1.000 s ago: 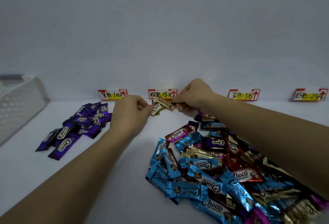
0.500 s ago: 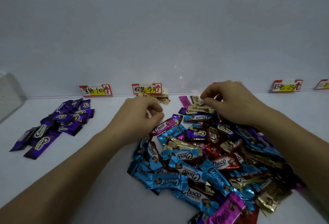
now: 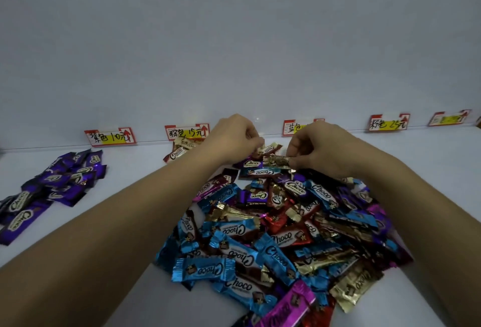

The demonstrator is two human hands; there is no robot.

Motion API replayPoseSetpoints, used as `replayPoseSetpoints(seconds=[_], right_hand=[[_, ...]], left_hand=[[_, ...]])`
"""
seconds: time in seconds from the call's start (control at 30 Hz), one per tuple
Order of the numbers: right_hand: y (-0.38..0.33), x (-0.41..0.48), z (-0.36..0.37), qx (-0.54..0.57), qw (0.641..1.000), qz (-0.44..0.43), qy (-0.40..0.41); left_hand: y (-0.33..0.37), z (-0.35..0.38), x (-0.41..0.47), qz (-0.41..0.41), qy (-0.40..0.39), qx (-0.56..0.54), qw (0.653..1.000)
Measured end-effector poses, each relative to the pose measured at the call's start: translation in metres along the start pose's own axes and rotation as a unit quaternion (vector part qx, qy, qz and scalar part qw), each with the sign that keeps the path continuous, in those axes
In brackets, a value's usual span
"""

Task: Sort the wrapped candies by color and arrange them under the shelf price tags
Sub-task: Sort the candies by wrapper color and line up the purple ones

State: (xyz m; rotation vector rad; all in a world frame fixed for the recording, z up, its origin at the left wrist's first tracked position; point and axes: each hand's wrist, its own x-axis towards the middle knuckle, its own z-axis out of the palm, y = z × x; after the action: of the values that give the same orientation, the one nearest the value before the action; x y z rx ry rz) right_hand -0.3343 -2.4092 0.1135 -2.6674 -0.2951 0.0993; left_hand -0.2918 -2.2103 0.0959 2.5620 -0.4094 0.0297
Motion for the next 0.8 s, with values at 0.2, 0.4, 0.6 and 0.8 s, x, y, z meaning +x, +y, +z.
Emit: replayPoseSetpoints(seconds=[0.2,0.4,0.6,0.8], right_hand=[[0.013,-0.001,-0.016,0.094,0.995,0.006,0.024],[0.012,-0.003,-0.018,0.154,0.985,0.008,0.079],[0.006,-0.004,-0.016,0.214,0.971,0.016,0.104],[-0.017,-0.004,0.001,0.244,0.967,-0.014,0.075]], left_hand=[[0.008,0.012,0.010,-0.007,-0.027,0.030,0.999],[0.009,0.014,0.000,-0.015,-0.024,0.045,0.999],[0.007,-0.001,-0.027,-0.018,0.093,-0.022,0.995],[-0.034,-0.035,-0.085,-0.035,0.128,0.008,0.991]])
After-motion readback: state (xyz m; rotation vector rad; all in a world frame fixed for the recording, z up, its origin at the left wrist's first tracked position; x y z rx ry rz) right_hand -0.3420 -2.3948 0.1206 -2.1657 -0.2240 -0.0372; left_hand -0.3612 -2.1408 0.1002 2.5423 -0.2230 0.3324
